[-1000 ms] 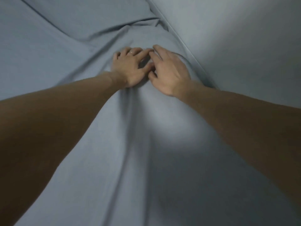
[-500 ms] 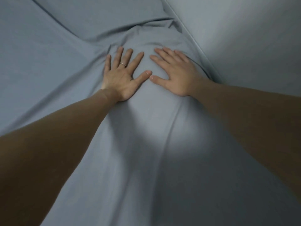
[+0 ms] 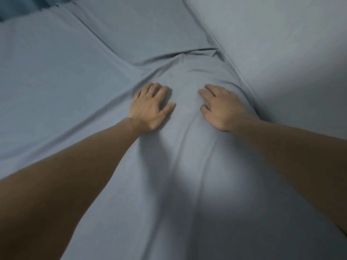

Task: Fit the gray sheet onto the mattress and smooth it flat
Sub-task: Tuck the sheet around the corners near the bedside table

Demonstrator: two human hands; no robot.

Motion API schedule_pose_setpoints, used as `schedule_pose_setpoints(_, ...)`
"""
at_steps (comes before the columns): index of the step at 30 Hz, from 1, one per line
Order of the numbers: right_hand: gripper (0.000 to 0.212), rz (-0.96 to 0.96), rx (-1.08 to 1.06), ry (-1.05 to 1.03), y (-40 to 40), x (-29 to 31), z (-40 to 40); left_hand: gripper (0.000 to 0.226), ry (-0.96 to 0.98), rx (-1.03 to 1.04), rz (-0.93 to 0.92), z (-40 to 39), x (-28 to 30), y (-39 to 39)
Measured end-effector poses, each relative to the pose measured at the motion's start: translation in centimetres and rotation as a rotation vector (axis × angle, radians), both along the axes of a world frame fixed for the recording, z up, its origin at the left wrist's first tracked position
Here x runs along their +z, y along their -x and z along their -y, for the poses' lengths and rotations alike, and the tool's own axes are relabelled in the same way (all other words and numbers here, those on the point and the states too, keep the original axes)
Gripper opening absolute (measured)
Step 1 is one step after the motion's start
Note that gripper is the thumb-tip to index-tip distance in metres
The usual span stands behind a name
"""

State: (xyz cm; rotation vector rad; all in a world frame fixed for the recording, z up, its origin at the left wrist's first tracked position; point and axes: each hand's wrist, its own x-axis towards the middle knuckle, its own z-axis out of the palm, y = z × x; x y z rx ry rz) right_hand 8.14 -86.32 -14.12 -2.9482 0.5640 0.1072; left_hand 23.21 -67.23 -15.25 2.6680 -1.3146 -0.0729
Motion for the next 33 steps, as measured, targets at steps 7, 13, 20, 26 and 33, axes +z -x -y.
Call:
schedule_pose_setpoints(7,0.048,0.085,-0.097,0.040,-8.0,0.7,1.6,0.102,-0.296,-0.169,-0.160,4.0,0.8,-5.3)
schedule_pose_setpoints(13,0.032,0.232,-0.197,-0.022,-12.1,-1.6,4.2,0.091,-0.228,-0.116,-0.207,4.0,-1.4,-5.0)
schedule_pose_setpoints(20,0.030,0.279,-0.157,0.107,-14.3,-2.5,4.5,0.090,-0.238,-0.137,-0.230,3.8,-1.1,-5.7)
schedule_pose_setpoints(26,0.021,0.270,-0.215,0.048,-14.5,-2.4,4.7,0.088,-0.245,-0.152,-0.204,3.9,-0.8,-6.0)
schedule_pose_setpoints(33,0.033,0.260,-0.277,0.077,-14.6,-2.4,4.3,0.039,0.206,-0.237,0.068,9.7,2.1,-12.4)
